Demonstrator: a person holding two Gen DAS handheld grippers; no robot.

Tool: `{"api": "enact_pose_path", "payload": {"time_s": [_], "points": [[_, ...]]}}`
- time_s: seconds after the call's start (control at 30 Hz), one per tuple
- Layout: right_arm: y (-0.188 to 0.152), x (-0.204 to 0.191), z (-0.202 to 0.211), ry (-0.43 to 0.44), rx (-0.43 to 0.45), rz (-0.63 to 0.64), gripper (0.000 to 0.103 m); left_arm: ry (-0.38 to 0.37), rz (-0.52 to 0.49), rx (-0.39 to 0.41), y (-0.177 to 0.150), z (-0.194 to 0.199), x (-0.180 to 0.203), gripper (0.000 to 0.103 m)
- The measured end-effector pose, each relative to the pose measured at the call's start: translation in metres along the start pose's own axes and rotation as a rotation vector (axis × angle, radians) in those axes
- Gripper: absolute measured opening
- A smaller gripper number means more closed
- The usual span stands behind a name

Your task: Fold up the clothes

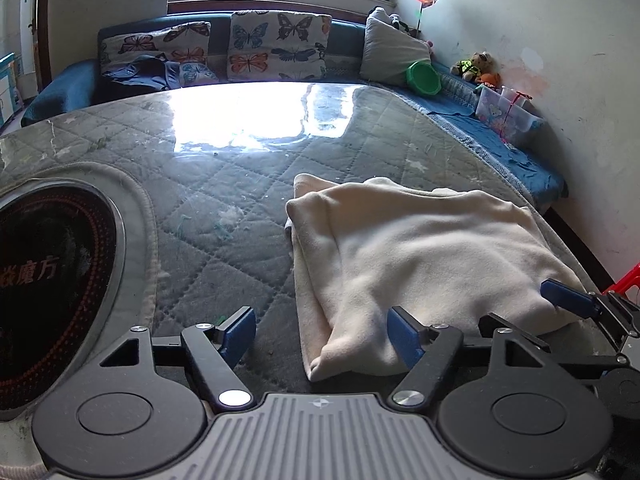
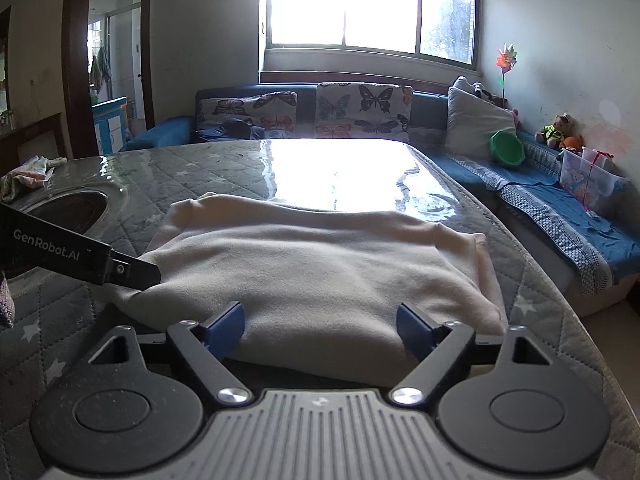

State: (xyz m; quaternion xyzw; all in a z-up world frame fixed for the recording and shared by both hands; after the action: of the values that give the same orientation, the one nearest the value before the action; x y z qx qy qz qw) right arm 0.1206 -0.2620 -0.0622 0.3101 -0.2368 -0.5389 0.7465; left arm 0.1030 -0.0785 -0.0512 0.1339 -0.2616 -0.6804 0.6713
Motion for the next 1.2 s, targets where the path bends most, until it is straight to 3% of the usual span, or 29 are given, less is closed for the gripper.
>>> {"api": "enact_pose_path", "payload": {"time_s": [0.2, 0.63, 1.2], "points": [[-0.002, -0.006, 0.0, -0.001, -0.008, 0.029, 0.103, 0.006, -0.006, 0.001, -0.007, 0.008, 0.001, 0.087], [-0.005, -0.008, -0.007, -0.013, -0.031, 0.033, 0.103, 0.019, -0.041, -0.002, -0.03, 0.02, 0.007, 0.103], [-0.008, -0.008, -0.008, -0.011, -0.044, 0.038, 0.103, 0.047, -0.066, -0.024, -0.055, 0.031, 0.019, 0.103]]}}
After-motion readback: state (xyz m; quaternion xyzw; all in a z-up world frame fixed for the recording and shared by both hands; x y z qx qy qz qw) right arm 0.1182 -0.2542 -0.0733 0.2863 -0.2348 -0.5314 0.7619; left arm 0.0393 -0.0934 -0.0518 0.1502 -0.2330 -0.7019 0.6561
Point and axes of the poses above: each gripper's, at about its wrist camera, not at the fingertips, and z roughly against the way its jaws point, x to its right, y to its top, the point moved 7 cm from there along -z, roughly the way its jaws point, and after that the axes turned 10 degrees about -x, right-handed, at the moved point
